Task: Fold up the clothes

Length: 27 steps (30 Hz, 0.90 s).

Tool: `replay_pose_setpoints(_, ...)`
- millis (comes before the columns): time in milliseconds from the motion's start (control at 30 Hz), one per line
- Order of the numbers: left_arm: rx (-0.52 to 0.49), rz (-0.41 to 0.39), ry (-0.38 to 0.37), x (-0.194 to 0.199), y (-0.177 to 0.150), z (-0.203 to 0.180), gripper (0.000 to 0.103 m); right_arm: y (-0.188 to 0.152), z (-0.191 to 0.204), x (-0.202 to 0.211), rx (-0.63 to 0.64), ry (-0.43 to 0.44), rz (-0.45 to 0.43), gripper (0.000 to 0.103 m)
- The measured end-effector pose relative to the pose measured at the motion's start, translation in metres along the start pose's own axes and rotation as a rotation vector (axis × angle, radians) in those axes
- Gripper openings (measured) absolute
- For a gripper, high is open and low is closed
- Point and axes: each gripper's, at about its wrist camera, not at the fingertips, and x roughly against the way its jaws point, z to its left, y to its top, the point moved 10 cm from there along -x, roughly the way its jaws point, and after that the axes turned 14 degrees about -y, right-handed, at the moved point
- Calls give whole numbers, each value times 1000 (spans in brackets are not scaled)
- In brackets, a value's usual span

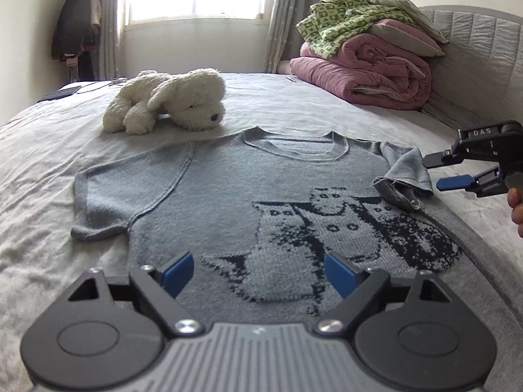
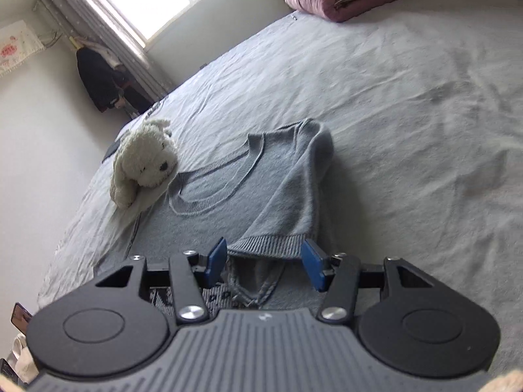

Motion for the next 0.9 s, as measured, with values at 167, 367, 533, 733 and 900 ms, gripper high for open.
replay_pose_setpoints(167,-125,44,-46,-34,33,-37,88,-4,-31,-8,-172,121,15,56)
replay_pose_setpoints(367,-341,38,-133,-97,59,-98,81,3,-52,-13,-280,174,-2,57)
replay_pose_setpoints(533,-423,76,-143,-141,61,-116,62,5,-51,-15,-303,185,4,56)
replay_pose_setpoints(733,-501,116,-169,-163,59,-126,50,6,-50,-16,-299,174,-1,56)
replay_pose_setpoints(900,-425,105,-228,-168,61,-127,6,4,-54,-15,-292,170,-3,56)
